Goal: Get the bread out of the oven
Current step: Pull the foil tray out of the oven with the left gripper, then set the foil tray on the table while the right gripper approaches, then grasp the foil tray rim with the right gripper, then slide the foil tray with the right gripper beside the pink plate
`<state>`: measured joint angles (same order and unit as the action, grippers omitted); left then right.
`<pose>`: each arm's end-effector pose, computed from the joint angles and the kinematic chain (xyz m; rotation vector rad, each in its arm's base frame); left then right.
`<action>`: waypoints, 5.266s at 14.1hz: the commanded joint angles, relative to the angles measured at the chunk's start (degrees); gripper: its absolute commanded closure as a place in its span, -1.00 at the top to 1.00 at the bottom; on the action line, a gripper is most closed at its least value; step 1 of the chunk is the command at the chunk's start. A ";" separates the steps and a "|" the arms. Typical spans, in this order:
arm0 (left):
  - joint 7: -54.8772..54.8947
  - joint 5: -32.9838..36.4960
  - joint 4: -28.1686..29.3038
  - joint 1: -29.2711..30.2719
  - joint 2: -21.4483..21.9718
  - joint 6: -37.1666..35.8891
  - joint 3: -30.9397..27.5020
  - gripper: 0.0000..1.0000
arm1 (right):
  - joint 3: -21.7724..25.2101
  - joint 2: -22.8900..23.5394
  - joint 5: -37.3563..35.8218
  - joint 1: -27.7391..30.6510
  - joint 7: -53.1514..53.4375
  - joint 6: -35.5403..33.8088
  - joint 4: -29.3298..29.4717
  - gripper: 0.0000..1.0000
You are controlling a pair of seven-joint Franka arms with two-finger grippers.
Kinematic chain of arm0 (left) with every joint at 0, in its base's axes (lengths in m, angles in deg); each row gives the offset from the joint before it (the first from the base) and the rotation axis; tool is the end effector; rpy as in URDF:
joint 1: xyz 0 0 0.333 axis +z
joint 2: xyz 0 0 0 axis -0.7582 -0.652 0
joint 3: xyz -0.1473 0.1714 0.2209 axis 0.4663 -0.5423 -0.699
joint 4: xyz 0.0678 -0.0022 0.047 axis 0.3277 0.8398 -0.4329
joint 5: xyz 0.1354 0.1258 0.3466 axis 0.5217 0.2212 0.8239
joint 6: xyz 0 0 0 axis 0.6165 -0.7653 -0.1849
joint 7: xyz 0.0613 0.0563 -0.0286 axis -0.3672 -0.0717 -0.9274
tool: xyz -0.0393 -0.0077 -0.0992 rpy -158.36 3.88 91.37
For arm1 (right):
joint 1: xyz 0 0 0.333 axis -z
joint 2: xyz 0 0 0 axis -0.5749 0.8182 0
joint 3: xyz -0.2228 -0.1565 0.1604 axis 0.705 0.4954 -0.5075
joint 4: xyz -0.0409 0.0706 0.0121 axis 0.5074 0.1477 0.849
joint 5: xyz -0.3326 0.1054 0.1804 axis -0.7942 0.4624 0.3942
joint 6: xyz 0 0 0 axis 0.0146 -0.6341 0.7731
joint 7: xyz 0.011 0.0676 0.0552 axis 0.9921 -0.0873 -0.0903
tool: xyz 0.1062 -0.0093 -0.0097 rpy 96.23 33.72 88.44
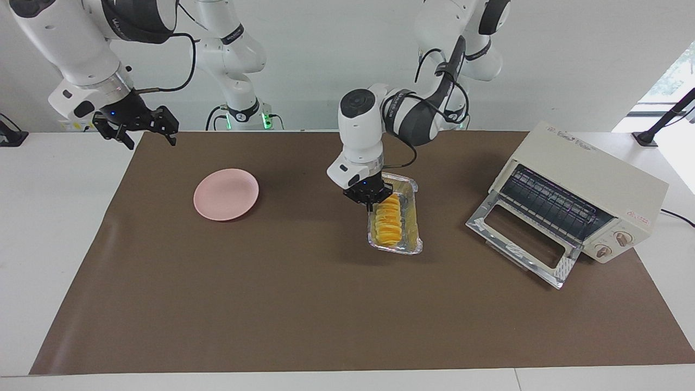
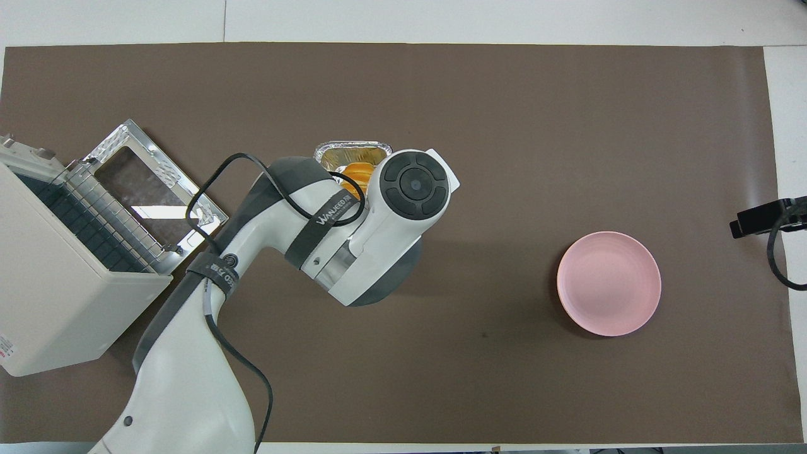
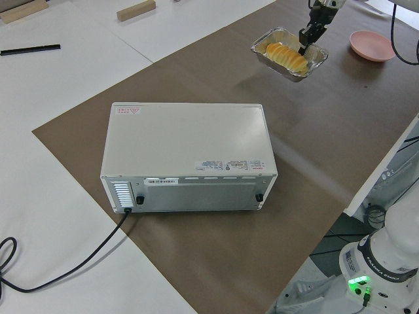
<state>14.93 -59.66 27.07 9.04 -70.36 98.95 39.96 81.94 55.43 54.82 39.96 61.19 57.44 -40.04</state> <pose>0.5032 -0.4490 0.3895 -3.0031 0.3006 -0.0767 0.5209 -0.0619 0.5943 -3.1217 -0.1400 0.1689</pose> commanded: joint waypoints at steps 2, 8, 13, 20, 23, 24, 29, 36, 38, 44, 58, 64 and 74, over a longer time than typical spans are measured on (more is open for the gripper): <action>-5.22 -1.55 -0.07 -2.62 -1.92 2.48 -1.03 -1.00 | -0.46 -0.77 -0.72 0.41 0.42 -1.20 -0.29 1.00; -10.07 -3.49 0.55 -2.62 -2.89 4.33 -1.12 -0.14 | 0.06 -0.77 -0.64 1.02 0.86 -1.20 -0.38 1.00; -9.63 -3.66 -0.87 0.79 0.08 2.75 -1.65 1.00 | -0.37 -1.64 -0.64 0.15 1.21 -0.49 -2.14 1.00; 1.84 -6.29 -0.51 20.64 16.07 -13.40 -1.47 1.00 | -2.13 -1.91 0.15 -9.51 18.33 8.37 -7.67 1.00; 13.81 -7.09 -0.43 27.77 21.26 -22.44 -1.56 1.00 | -2.13 1.42 0.16 -14.35 26.23 12.41 -7.76 1.00; 15.14 -7.09 -0.42 28.66 22.76 -26.13 -1.65 1.00 | -2.13 3.52 0.16 -16.18 28.87 14.69 -7.59 1.00; 21.13 -7.09 5.55 31.75 29.89 -31.35 -1.65 1.00 | -2.13 11.96 0.24 -25.16 42.24 22.87 -7.50 1.00; 22.80 -11.49 5.11 35.88 29.72 -30.04 -1.47 1.00 | -2.04 26.11 0.51 -34.91 54.90 27.37 1.88 1.00; 22.80 -11.14 4.94 35.62 29.19 -30.21 -1.47 1.00 | -2.04 27.70 0.95 -35.62 55.09 27.54 3.65 1.00; 22.98 -10.69 4.50 35.35 27.61 -31.18 -1.30 1.00 | -2.04 30.26 -0.28 -37.39 54.56 31.75 3.05 1.00; 26.93 -10.61 2.65 36.05 28.40 -33.90 -1.47 1.00 | -2.04 30.61 -0.37 -37.47 43.05 43.09 -1.69 -1.00; 26.93 -10.61 2.65 36.05 28.40 -33.90 -1.47 1.00 | -2.04 30.52 -0.28 -37.39 41.99 44.16 -2.14 -1.00; 26.93 -10.61 2.65 35.97 28.40 -33.90 -1.47 1.00 | -1.96 28.68 5.17 -20.19 22.96 23.87 9.64 -1.00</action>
<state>41.44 -69.86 29.21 44.47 -42.88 65.65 38.35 80.74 85.12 58.34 14.15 91.09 84.01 -30.91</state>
